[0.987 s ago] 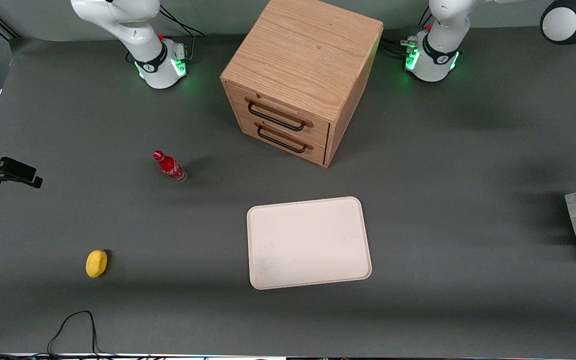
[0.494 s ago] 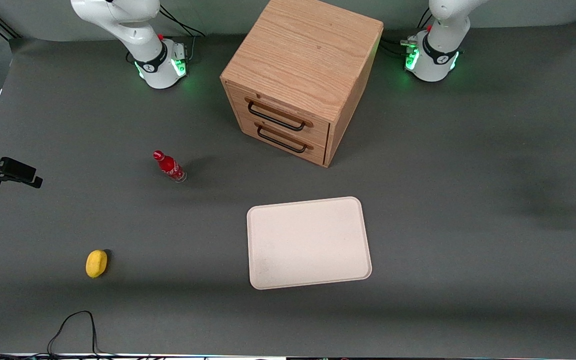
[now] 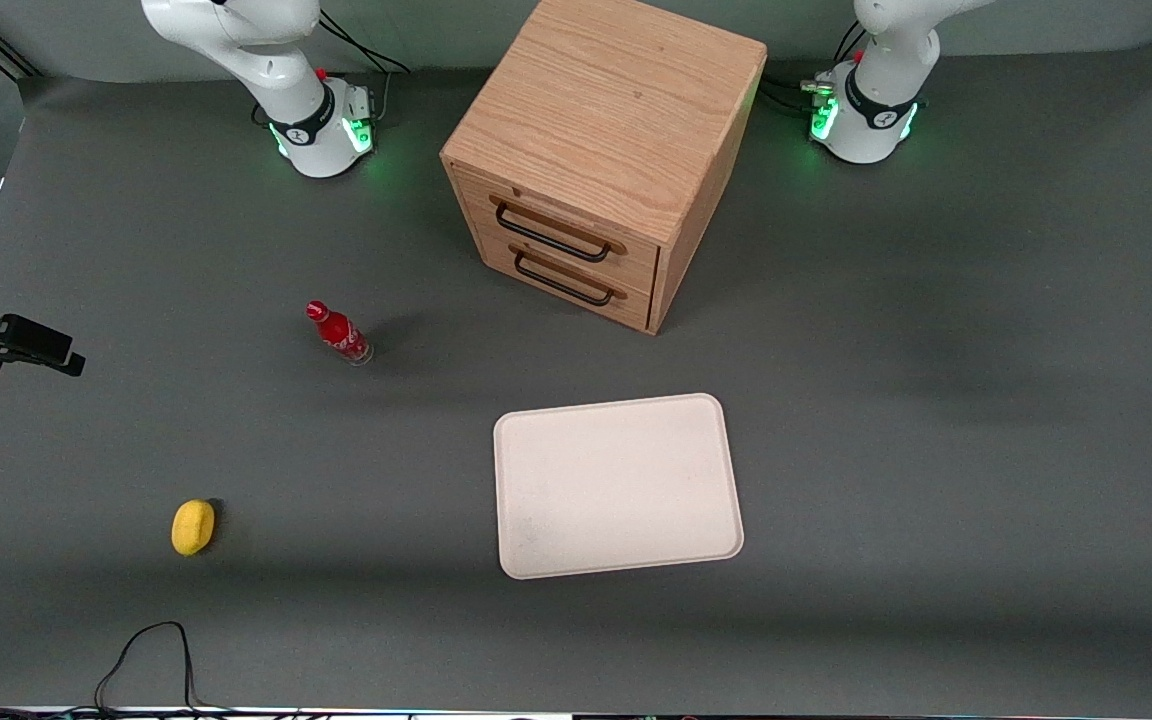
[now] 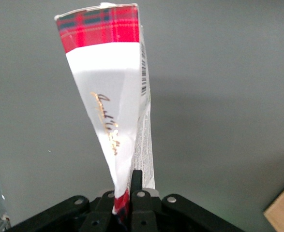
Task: Place red cookie box on tray
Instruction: 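Lift the cookie box and carry it toward the white tray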
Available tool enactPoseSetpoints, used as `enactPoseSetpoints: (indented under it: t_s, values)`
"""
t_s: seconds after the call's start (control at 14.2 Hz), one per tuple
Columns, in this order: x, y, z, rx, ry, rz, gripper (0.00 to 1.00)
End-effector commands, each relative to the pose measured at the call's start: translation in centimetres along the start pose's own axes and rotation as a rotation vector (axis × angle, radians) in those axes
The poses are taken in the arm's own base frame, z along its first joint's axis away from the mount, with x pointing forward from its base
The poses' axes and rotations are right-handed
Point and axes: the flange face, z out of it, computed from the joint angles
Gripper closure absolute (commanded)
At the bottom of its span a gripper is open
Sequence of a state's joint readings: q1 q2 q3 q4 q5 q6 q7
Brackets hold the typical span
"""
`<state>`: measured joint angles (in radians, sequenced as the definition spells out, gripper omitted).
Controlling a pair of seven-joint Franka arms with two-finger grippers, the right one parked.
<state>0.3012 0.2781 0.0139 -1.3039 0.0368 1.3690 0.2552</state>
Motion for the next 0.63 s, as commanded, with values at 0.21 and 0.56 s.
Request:
enactPoseSetpoints:
  t_s: [0.21,0.56]
  values:
    - [1.2,21.5,0.5,0.027,-0.025,-0.092,1.00]
    - [5.1,40.8,7.5,0.001,0.047,-0.159,1.00]
